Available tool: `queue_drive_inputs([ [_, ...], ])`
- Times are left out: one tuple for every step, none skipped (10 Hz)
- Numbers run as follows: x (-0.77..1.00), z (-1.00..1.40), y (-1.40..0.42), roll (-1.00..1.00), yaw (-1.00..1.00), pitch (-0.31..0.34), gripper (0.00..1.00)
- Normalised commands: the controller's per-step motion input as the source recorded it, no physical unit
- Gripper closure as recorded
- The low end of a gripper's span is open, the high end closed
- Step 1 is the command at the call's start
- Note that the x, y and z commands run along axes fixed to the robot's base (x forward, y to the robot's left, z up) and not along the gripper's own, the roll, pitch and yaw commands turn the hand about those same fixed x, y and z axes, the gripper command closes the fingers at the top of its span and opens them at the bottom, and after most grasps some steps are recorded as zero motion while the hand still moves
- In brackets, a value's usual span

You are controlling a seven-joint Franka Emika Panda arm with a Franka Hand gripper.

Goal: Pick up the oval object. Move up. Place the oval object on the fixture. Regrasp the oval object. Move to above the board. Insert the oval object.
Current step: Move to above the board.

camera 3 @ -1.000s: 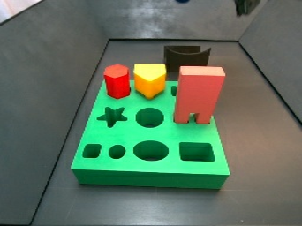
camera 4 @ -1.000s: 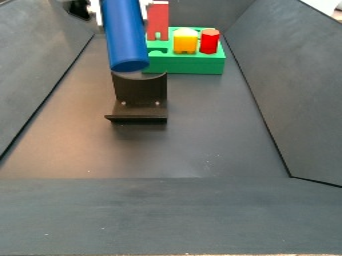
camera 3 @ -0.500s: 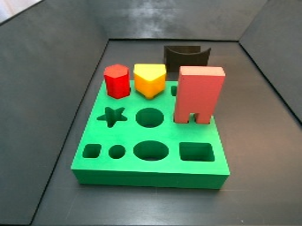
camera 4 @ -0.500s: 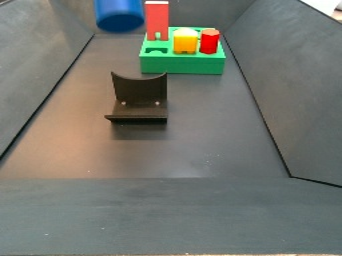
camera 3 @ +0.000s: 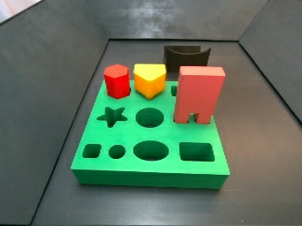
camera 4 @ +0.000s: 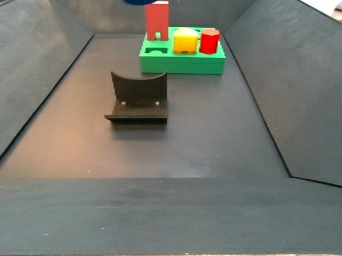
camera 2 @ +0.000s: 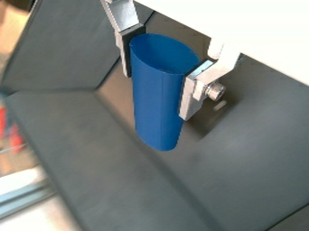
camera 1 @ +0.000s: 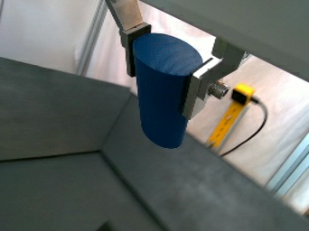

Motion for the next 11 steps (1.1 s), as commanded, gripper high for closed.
queue_drive_inputs([
  [-0.47, 0.15, -1.00, -1.00, -0.13, -0.138, 1.00],
  [-0.48, 0.15, -1.00, -1.00, -0.15, -0.132, 1.00],
  [-0.49, 0.15, -1.00, -1.00, -0.16, -0.128, 1.00],
  [-0.50, 0.15, -1.00, -1.00, -0.16, -0.124, 1.00],
  [-0.51, 0.15, -1.00, -1.00, -0.17, -0.123, 1.00],
  [-0.52, 0.15, -1.00, -1.00, -0.17, -0.121, 1.00],
  [-0.54, 0.15, -1.00, -1.00, -0.17, -0.123, 1.00],
  [-0.58, 0.15, -1.00, -0.84, -0.13, -0.117, 1.00],
  [-0.51, 0.13, -0.85, -0.68, -0.11, -0.104, 1.00],
  [-0.30, 0.06, -0.45, -0.41, -0.05, -0.077, 1.00],
  [-0.17, 0.03, -0.25, -0.29, -0.04, -0.043, 1.00],
])
